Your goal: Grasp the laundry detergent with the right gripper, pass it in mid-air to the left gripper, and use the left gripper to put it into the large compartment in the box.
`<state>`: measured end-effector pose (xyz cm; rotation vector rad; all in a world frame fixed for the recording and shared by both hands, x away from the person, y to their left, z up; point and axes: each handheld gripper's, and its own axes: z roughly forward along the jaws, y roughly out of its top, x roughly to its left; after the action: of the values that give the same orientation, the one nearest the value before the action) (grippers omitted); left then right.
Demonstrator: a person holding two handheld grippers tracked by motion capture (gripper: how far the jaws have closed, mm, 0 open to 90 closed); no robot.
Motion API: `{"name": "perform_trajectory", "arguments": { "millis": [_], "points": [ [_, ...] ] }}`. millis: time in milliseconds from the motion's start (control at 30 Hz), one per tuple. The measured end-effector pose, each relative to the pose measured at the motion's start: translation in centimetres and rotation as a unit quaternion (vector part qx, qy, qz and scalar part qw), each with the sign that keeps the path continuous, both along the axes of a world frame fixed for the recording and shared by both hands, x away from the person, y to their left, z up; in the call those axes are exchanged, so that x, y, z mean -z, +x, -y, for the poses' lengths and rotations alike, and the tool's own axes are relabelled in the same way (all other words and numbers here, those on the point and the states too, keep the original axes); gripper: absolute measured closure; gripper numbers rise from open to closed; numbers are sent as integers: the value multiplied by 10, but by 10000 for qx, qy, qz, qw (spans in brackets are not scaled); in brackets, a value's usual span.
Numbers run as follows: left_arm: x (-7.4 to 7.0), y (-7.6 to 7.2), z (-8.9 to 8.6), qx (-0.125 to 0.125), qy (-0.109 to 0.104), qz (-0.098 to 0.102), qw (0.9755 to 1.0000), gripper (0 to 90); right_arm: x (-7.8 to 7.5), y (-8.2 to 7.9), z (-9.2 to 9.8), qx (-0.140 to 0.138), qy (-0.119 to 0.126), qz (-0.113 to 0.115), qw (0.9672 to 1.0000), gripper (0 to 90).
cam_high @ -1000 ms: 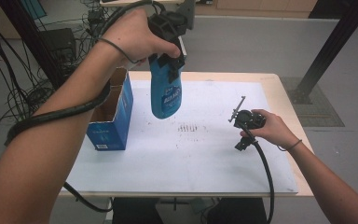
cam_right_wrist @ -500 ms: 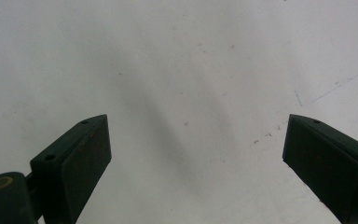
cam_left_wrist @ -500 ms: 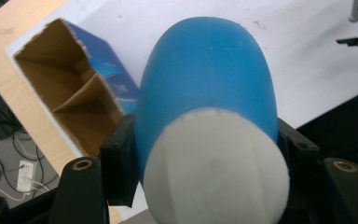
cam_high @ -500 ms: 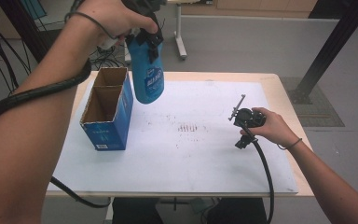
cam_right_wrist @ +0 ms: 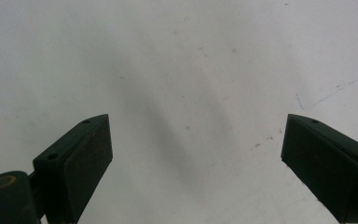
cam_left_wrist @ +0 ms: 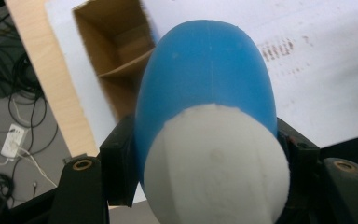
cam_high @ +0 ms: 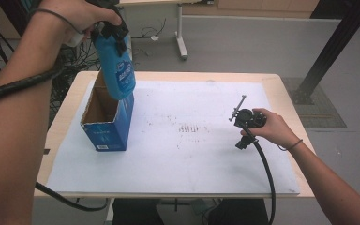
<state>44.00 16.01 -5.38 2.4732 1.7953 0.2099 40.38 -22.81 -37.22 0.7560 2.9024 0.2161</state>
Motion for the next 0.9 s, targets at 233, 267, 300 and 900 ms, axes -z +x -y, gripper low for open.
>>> {"name": "perform_trajectory", "arguments": {
  "millis": [233, 267, 300, 900],
  "points": [
    [5, 6, -26, -493, -11, 68, 9988, 374, 0, 0, -1, 1, -27, 11, 10000, 83],
    [6, 7, -28, -524, -2, 62, 9986, 374, 0, 1, -1, 5, -31, 8, 10000, 83],
    [7, 7, -31, -584, 2, 60, 9983, 374, 0, 1, -1, 7, -32, 9, 10000, 83],
    [35, 20, -48, -1026, -31, -85, 9947, 374, 3, 2, -1, 32, 34, -19, 10000, 82]
  ]
}}
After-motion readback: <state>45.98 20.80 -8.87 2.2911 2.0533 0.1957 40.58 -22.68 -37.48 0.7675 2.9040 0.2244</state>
